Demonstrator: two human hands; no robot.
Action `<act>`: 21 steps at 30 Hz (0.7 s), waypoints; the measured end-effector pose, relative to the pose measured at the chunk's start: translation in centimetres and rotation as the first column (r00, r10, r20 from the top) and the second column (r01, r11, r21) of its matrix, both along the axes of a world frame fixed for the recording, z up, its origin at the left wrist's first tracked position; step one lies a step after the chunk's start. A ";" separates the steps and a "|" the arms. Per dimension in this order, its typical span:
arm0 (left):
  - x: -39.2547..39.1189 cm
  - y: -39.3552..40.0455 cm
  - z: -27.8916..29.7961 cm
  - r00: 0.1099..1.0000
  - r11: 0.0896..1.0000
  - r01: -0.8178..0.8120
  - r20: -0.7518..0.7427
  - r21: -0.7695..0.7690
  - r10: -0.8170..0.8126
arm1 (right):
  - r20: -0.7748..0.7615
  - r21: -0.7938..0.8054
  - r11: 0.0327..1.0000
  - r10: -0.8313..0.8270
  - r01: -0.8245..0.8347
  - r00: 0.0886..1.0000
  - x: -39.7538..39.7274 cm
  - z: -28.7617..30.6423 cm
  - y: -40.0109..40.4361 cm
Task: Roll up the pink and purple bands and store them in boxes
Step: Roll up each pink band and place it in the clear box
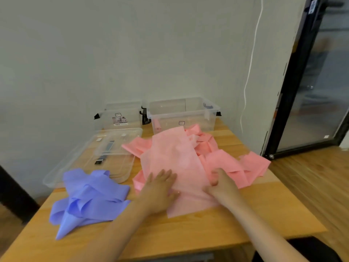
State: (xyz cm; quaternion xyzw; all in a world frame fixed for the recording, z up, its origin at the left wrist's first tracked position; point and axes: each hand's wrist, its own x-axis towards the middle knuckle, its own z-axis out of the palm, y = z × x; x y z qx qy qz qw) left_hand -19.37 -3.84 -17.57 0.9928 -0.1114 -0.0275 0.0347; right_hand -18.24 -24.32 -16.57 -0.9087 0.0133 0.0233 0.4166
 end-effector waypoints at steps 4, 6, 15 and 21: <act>-3.1 -1.3 -1.2 0.975 0.994 0.106 0.193 0.015 -0.107 | 0.138 -0.012 0.995 0.100 -0.100 0.985 -1.9 -1.5 0.0; -4.8 -2.3 -1.7 0.965 0.978 0.206 0.173 -0.039 -0.196 | 0.146 -0.011 0.997 0.071 -0.070 0.987 -1.9 -2.2 -0.2; -7.4 -1.4 -2.7 0.959 0.902 0.193 0.270 -0.386 -0.090 | -0.250 0.750 0.647 0.089 0.135 0.964 -0.9 -0.8 -1.3; -7.6 -1.5 -3.1 0.956 0.934 0.139 0.291 -0.328 -0.040 | 0.233 0.225 0.969 0.051 -0.105 0.971 -1.2 -2.7 -2.1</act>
